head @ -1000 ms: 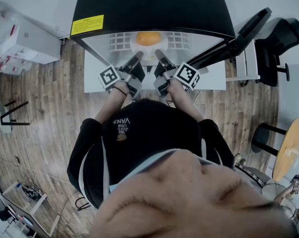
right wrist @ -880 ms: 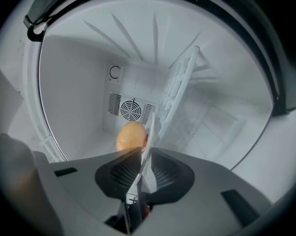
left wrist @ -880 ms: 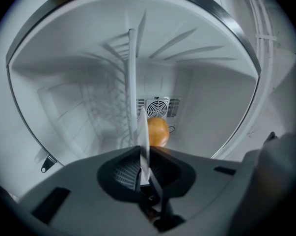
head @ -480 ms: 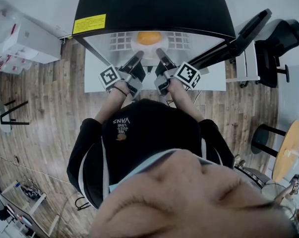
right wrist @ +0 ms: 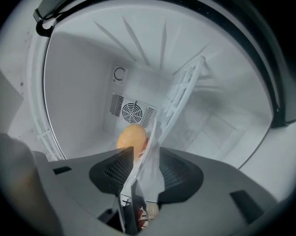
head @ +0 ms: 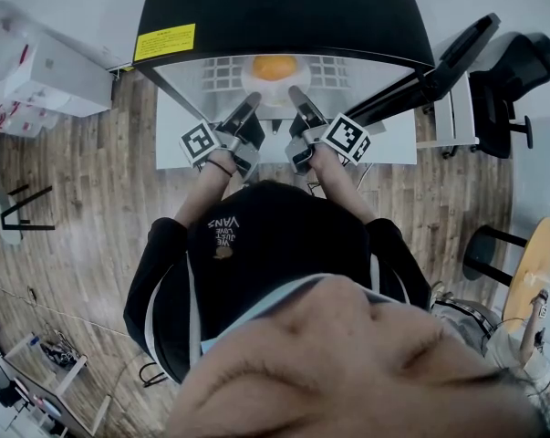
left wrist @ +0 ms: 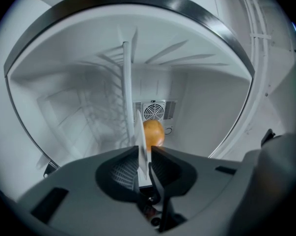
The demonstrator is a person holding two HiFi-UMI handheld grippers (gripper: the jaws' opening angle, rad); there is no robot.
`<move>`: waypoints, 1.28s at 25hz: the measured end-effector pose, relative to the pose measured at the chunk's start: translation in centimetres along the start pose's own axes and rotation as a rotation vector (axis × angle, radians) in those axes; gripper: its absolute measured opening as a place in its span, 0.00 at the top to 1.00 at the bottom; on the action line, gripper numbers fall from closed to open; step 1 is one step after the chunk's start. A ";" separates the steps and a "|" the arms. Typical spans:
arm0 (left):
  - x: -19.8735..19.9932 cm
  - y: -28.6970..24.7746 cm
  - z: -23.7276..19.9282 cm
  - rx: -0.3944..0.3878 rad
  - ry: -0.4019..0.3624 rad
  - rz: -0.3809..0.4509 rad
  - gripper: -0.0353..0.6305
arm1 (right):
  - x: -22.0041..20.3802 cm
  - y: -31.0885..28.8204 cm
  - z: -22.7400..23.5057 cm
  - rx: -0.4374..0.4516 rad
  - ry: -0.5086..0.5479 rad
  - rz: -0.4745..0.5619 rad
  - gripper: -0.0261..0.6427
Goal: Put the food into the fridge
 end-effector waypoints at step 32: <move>-0.7 3.2 1.0 0.109 -0.612 -0.094 0.86 | -0.8 3.4 -0.7 -0.079 0.397 -0.002 0.78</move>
Point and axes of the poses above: the fingertips, and each gripper's own axes: y backward along the fingers, z to its right, x out of its top, the point moved 2 cm from there along y, backward along the fingers, and after that the axes turned 3 degrees about -y, right-handed, at the moved point
